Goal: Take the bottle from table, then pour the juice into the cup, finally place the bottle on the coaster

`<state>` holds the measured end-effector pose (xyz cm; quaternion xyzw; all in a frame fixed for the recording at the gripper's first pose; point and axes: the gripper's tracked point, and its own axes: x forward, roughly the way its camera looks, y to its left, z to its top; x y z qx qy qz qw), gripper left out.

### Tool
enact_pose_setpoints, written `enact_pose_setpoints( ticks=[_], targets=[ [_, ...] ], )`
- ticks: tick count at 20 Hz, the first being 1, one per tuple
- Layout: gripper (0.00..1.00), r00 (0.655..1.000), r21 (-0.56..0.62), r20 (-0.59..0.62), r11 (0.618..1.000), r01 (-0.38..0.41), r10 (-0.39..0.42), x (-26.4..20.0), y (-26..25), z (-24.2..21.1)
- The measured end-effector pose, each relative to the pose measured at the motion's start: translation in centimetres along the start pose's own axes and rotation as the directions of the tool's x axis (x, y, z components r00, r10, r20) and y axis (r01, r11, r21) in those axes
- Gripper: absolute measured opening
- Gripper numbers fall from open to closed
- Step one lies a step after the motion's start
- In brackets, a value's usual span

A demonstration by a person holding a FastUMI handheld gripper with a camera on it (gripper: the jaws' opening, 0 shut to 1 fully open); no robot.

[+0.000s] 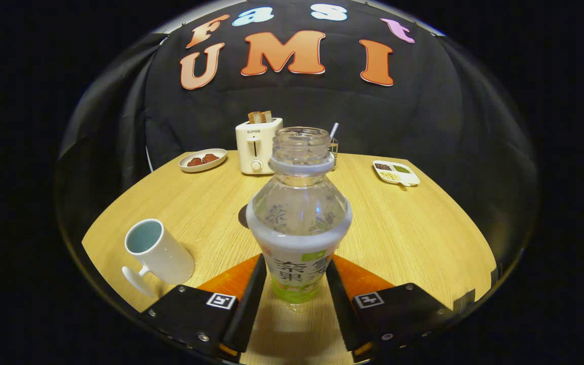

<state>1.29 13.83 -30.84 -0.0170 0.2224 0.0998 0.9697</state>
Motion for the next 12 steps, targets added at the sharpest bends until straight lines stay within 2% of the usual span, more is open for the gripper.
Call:
enact_pose_setpoints(
  ticks=[6, 9, 12],
  targets=[
    [0.56, 0.996, -0.013, -0.084, 1.000, 0.017, -0.018, -0.2, 0.2, -0.1],
    [0.56, 0.994, -0.053, -0.088, 0.997, 0.053, -0.058, -0.9, 0.2, 0.9],
    [0.56, 0.993, -0.168, -0.083, 0.984, 0.065, -0.080, -2.2, 1.2, 2.4]
  ],
)
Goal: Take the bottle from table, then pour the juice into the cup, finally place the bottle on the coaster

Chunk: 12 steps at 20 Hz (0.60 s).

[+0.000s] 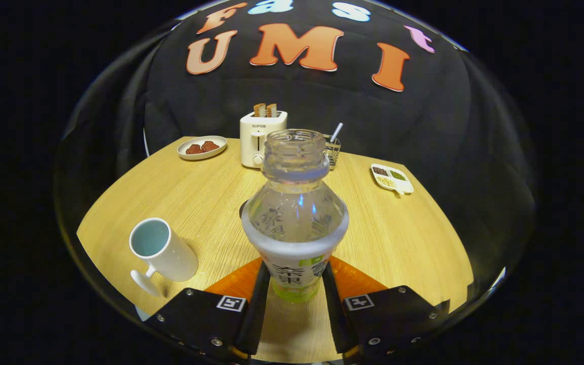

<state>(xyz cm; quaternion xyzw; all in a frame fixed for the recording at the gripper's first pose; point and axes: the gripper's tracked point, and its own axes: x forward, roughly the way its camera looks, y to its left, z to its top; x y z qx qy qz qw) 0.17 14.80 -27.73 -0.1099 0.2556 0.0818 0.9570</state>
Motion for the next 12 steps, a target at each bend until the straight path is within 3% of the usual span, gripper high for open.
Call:
enact_pose_setpoints(
  ticks=[7, 12],
  targets=[
    [0.55, 0.999, -0.188, 0.027, 0.981, 0.051, -0.047, -1.9, 1.7, 1.7],
    [0.55, 0.994, -0.368, 0.049, 0.924, 0.105, -0.093, -2.6, 2.5, 2.1]
  ],
)
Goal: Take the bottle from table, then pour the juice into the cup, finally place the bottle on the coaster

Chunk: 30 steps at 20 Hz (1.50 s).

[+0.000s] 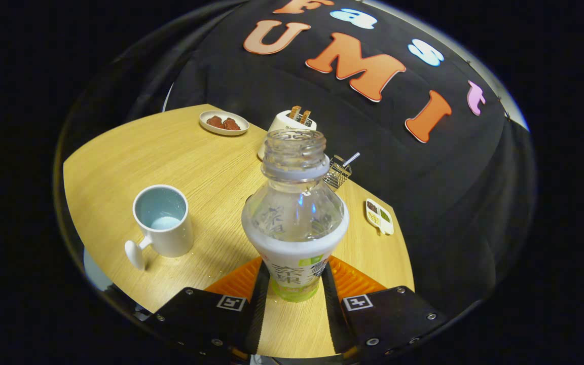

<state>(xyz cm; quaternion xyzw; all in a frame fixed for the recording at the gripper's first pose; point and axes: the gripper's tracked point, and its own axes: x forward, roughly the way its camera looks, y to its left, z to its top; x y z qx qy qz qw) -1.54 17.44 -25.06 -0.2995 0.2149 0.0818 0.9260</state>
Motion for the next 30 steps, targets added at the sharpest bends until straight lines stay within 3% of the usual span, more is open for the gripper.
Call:
enact_pose_setpoints(
  ticks=[8, 13, 21, 30],
  targets=[
    [0.55, 0.998, -0.187, 0.033, 0.981, 0.055, -0.049, -0.4, 1.3, 2.0],
    [0.55, 0.998, -0.294, 0.047, 0.955, 0.045, -0.033, -0.3, 3.1, 2.4],
    [0.55, 0.993, -0.512, 0.087, 0.852, 0.112, -0.078, 0.9, 3.8, 2.4],
    [0.55, 0.987, -0.626, 0.102, 0.763, 0.161, -0.124, 1.9, 3.6, 2.4]
  ],
)
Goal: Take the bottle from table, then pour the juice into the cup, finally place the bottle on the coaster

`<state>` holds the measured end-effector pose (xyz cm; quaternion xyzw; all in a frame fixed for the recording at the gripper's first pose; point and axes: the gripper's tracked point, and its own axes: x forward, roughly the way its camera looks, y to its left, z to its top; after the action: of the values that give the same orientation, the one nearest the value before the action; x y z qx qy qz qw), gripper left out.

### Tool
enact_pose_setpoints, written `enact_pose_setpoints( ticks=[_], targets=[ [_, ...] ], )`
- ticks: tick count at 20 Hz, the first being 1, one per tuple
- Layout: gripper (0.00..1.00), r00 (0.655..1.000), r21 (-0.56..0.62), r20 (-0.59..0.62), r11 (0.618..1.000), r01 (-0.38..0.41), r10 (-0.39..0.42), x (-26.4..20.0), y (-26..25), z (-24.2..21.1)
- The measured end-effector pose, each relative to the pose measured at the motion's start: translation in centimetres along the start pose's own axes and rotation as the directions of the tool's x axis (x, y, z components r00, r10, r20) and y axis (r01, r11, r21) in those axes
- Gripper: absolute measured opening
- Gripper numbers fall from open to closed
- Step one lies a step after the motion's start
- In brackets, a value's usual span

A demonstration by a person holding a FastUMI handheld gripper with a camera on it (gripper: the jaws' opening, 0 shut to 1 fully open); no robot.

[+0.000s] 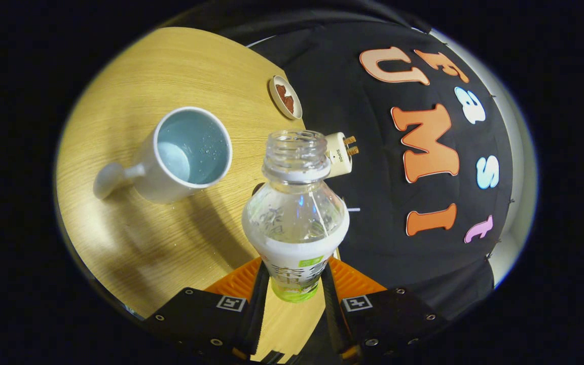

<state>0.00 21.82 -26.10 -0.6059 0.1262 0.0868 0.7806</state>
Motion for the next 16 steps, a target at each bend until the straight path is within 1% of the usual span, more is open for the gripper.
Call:
enact_pose_setpoints(
  ticks=[2, 5, 9, 13, 16],
  targets=[
    [0.55, 1.000, -0.020, 0.009, 1.000, 0.004, -0.004, -0.1, 0.1, 0.2],
    [0.55, 1.000, -0.092, 0.000, 0.996, 0.018, -0.018, 0.0, 0.2, 0.3],
    [0.55, 1.000, -0.167, -0.003, 0.986, 0.015, -0.015, 0.1, 0.2, 0.6],
    [0.55, 1.000, -0.252, 0.001, 0.968, 0.012, -0.012, 0.8, 0.3, 0.9],
    [0.55, 1.000, -0.334, 0.002, 0.942, 0.029, -0.030, 1.1, -0.3, 0.9]
  ],
)
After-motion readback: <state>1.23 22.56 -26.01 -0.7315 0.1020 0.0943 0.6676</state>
